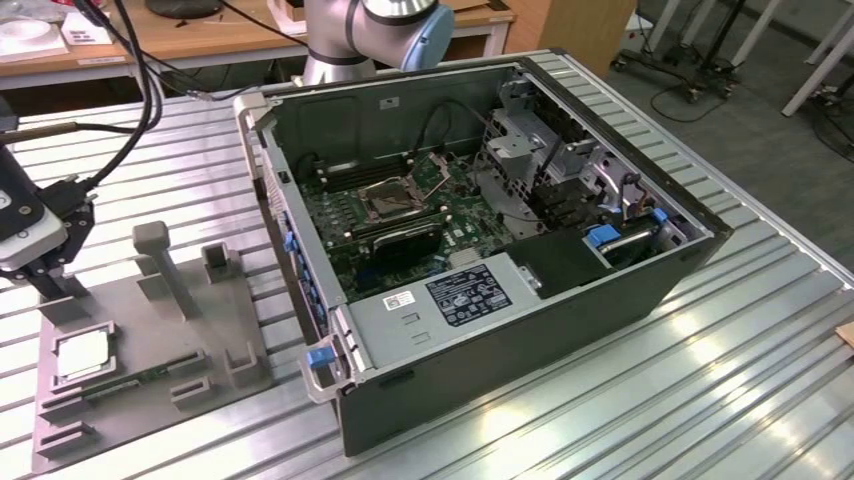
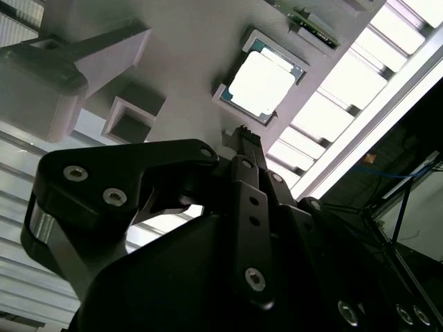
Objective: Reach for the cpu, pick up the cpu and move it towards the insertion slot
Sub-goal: 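Reach for the cpu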
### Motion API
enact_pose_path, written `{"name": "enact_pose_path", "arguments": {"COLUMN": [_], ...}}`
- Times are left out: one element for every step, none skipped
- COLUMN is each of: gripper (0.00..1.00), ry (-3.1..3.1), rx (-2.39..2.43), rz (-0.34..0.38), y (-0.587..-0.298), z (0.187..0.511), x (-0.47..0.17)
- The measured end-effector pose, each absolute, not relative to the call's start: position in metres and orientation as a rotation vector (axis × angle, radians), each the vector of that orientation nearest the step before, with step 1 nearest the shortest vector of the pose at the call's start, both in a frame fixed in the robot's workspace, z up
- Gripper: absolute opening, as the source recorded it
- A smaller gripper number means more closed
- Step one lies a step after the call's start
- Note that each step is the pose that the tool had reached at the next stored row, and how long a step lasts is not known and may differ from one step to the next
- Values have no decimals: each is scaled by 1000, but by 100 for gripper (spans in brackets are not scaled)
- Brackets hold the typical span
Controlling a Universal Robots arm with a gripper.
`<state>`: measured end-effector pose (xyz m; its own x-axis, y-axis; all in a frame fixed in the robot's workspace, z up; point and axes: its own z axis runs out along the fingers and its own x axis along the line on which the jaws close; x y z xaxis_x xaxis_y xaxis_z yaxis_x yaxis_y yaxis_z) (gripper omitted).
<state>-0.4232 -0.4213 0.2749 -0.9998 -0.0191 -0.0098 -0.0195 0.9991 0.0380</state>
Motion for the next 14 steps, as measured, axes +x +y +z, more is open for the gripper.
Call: {"name": "enact_pose_path", "arguments": {"gripper": [10, 10, 10, 10, 10, 10, 10, 10, 10, 10, 10, 10, 10, 10], "ry": [3132, 3132, 3132, 3132, 3132, 3132, 3132, 3132, 3132, 3132, 3132, 3132, 3132, 3132], "rx": [-30, -30, -30, -30, -30, -30, -30, -30, -30, -30, -30, -30, -30, -30], "rz": [60, 59, 59, 59, 59, 59, 59, 59, 59, 59, 59, 59, 59, 58], "y": [-421, -421, -421, -421, -421, -421, -421, -421, -421, -421, -421, -421, -421, -421], "z": [274, 274, 273, 272, 271, 270, 269, 268, 267, 266, 265, 264, 263, 262], "x": [-423, -423, -423, -423, -423, -424, -424, -425, -425, -426, -427, -428, -428, -429]}}
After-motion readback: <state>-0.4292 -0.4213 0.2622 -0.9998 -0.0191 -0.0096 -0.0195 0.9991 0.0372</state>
